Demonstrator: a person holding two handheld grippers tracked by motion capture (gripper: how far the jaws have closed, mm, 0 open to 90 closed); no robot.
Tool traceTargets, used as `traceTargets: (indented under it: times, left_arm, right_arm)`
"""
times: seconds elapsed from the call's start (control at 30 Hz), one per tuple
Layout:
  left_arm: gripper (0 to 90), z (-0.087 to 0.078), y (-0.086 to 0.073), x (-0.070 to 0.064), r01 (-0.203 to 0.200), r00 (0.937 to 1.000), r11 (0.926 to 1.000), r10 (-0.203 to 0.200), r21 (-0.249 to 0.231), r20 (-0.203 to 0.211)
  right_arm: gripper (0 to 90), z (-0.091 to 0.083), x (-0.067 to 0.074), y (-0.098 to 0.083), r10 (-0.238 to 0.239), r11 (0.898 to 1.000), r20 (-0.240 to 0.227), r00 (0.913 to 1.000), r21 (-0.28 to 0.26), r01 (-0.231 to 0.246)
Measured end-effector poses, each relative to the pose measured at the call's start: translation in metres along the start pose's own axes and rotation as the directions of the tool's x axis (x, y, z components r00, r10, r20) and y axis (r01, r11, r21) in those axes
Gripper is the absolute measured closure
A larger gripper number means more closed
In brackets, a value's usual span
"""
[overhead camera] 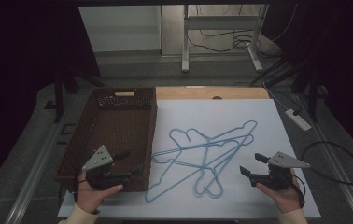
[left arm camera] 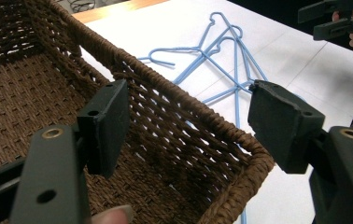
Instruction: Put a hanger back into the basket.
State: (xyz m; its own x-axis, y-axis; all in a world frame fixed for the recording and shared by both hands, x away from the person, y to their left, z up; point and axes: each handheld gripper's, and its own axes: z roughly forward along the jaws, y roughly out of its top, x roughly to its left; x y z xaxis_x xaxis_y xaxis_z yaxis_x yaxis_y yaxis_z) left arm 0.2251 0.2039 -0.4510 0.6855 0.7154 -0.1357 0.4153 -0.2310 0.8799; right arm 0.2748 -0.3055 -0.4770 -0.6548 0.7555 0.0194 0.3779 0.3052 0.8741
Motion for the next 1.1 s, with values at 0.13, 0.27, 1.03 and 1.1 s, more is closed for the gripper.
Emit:
traceTargets:
  times: [0.13, 0.27, 1.03, 1.1]
  left_arm:
    - [30.5, 0.0000, -0.0003, 0.0005, 0.005, 1.0000, 1.0000, -0.005, -0.002, 0.000]
    - [30.5, 0.0001, 0.0000, 0.0002, 0.004, 1.0000, 1.0000, -0.004, -0.003, 0.000]
    - [30.6, 0.0020, -0.0014, 0.0010, 0.007, 1.0000, 1.0000, -0.007, 0.001, -0.006]
    - [30.5, 0.0023, -0.0011, 0.0005, 0.005, 1.0000, 1.0000, -0.005, 0.002, -0.008]
  right_arm:
    - [20.8, 0.0003, 0.0003, -0.0002, -0.003, 1.000, 0.002, 1.0000, 0.005, 0.003]
    - [21.2, 0.0010, 0.0008, -0.0002, -0.008, 1.000, 0.005, 1.0000, 0.010, 0.008]
    - [21.9, 0.0050, -0.0011, -0.0003, -0.003, 0.999, 0.013, 0.9999, 0.042, 0.002]
    - [21.7, 0.0070, -0.0013, 0.0000, 0.003, 0.999, 0.009, 1.0000, 0.050, -0.004]
